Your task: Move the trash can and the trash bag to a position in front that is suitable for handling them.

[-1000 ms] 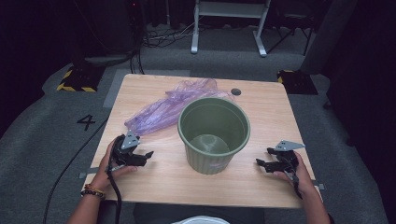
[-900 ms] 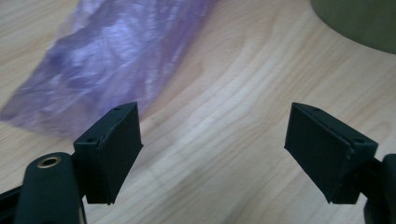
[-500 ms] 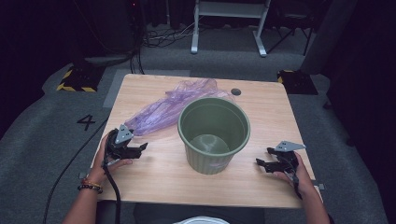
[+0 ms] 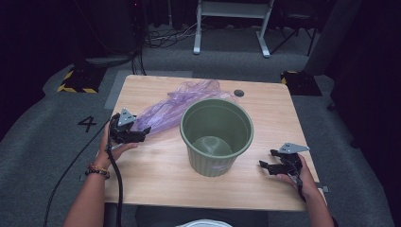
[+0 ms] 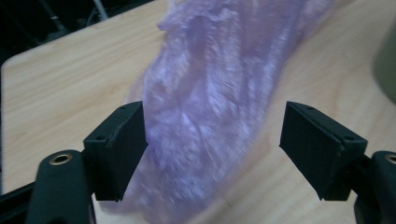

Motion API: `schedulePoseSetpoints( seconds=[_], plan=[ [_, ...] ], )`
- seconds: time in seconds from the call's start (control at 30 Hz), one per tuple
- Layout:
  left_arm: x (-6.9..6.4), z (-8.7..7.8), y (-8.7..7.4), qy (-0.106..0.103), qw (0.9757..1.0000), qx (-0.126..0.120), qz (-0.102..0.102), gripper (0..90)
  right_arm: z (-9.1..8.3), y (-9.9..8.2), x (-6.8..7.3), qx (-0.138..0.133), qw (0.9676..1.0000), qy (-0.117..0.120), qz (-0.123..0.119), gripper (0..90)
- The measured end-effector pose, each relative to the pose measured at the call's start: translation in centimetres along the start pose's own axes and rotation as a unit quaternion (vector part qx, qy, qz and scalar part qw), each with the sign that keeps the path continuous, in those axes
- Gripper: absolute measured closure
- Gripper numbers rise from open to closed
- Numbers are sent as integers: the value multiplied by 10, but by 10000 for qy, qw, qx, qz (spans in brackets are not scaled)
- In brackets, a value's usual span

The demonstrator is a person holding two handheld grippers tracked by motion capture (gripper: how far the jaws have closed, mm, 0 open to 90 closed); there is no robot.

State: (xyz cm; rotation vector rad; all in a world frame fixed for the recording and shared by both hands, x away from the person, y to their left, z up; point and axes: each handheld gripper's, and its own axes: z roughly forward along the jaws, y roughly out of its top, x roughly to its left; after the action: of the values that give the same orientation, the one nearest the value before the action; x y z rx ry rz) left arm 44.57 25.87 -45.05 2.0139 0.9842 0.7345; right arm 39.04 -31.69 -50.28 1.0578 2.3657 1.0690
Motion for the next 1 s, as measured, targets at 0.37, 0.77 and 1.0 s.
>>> schedulePoseSetpoints(
  seconds=[0.37, 0.77, 1.0],
  plan=[
    [11, 40, -18, 322, 9971, 533, -431, 370, 0, 0, 0, -1, 10000, 11, -5, 255],
    [7, 58, -26, -447, 9939, 766, -661, 442, 0, 0, 0, -1, 10000, 6, 1, 255],
    [-11, 63, -18, -753, 9933, 746, -459, 434, 0, 0, 0, 5, 10000, -4, -6, 255]
  ],
)
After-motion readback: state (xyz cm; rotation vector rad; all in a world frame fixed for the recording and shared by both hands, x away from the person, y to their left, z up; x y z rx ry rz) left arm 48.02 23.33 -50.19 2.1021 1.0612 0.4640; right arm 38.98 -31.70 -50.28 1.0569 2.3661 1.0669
